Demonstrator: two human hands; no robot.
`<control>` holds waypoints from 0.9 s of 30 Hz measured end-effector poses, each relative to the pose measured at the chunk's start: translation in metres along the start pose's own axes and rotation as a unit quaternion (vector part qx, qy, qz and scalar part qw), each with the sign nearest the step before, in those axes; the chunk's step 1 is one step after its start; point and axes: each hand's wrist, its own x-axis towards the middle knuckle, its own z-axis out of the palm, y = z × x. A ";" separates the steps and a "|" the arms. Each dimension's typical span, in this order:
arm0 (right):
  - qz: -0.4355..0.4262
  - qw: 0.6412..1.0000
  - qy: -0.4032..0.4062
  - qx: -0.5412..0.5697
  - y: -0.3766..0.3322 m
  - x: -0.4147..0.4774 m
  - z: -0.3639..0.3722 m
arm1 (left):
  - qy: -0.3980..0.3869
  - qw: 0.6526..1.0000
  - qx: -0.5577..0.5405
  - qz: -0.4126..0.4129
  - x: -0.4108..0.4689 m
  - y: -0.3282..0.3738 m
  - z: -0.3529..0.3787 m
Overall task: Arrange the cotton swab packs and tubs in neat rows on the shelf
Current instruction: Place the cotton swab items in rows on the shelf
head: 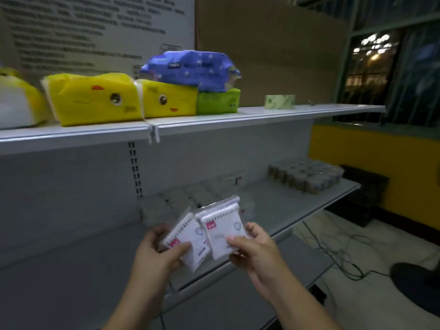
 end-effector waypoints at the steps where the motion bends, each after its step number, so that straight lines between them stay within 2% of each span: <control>1: -0.005 1.000 0.010 -0.008 -0.004 0.006 -0.014 | -0.018 1.000 0.008 -0.006 0.007 -0.002 0.017; 4: -0.012 0.999 0.023 -0.038 -0.019 0.026 -0.048 | -0.072 0.996 0.041 -0.016 0.034 -0.005 0.063; 9: -0.013 0.995 0.037 -0.094 -0.042 0.087 -0.099 | -0.150 0.980 0.126 0.014 0.106 -0.005 0.124; 14: -0.036 0.984 0.077 -0.158 -0.075 0.158 -0.141 | -0.140 0.956 0.241 0.093 0.200 0.013 0.173; 16: -0.057 0.978 0.094 -0.179 -0.083 0.186 -0.159 | -0.136 0.934 0.307 0.125 0.234 0.014 0.194; 19: -0.069 0.961 0.147 -0.224 -0.073 0.228 -0.193 | -0.105 0.908 0.387 0.121 0.275 0.004 0.218; 22: -0.031 0.931 0.189 -0.310 -0.052 0.267 -0.216 | -0.100 0.872 0.464 0.118 0.305 -0.015 0.232; 25: -0.019 0.911 0.169 -0.376 -0.037 0.308 -0.227 | -0.093 0.831 0.537 0.112 0.325 -0.035 0.243; 27: -0.033 0.905 0.126 -0.406 -0.030 0.336 -0.227 | -0.086 0.807 0.575 0.105 0.333 -0.048 0.246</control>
